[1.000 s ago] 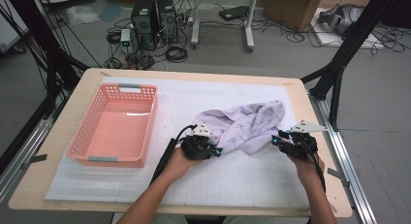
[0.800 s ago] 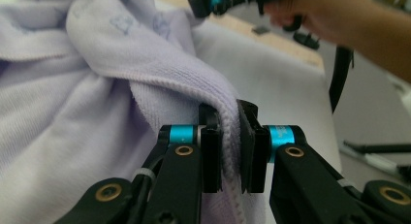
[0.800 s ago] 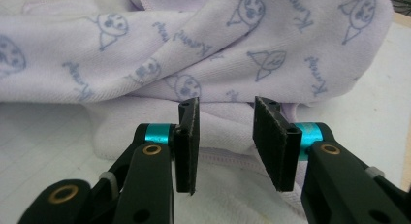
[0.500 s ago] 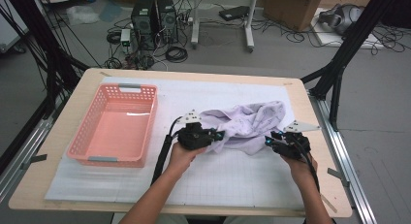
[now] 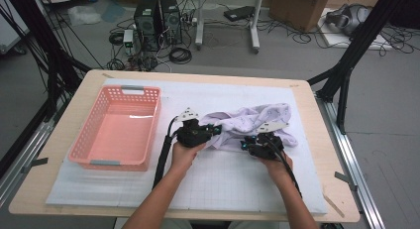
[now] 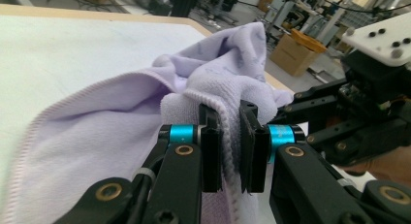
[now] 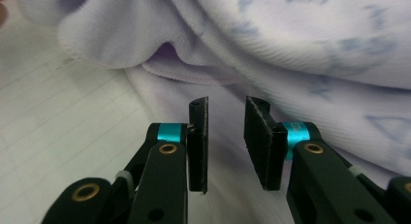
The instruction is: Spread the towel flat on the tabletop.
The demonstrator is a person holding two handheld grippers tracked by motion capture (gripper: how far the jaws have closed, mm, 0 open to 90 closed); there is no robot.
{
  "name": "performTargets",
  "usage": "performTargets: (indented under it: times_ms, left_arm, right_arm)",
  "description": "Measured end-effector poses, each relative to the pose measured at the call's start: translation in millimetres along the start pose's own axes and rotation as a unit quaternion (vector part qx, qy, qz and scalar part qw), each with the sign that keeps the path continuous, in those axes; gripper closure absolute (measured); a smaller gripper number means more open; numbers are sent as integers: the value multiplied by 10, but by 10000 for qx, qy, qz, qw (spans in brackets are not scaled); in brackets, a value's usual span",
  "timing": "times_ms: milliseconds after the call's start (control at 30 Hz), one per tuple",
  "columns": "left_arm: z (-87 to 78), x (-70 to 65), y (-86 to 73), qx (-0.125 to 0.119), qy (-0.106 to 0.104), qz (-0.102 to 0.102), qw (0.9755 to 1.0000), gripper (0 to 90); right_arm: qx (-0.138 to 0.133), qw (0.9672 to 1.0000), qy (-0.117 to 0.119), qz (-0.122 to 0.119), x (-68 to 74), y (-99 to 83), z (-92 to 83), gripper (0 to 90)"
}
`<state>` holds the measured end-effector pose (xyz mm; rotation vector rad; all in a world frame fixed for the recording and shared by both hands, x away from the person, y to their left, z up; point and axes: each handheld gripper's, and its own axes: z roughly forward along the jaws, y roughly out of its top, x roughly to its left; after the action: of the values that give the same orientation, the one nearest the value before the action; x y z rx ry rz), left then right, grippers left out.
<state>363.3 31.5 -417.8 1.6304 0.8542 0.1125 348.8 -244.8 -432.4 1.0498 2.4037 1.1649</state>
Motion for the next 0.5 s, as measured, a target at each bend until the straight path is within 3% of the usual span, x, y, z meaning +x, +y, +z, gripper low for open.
performTargets:
  times_ms: [67, 200, 300, 433, 500]
  left_arm:
    - [-9, 12, 0, 32, 55, 44, 10000, 810]
    - [-16, 12, -1, 82, 89, 139, 9998, 810]
    - [-21, 11, 2, 60, 110, 158, 9998, 810]
    - [-36, 23, 7, 55, 85, 160, 9998, 810]
    - [-50, 27, 12, 31, 66, 131, 9999, 808]
  right_arm:
    - [72, 9997, -120, 192, -1, 7, 98, 639]
    - [-39, 9984, -166, 538, -5, 35, 238, 589]
    - [-119, 9981, -156, 585, 22, 96, 296, 586]
    - [-244, 9960, -403, 757, 12, 136, 336, 719]
    - [-326, 9951, -377, 850, -7, 134, 339, 865]
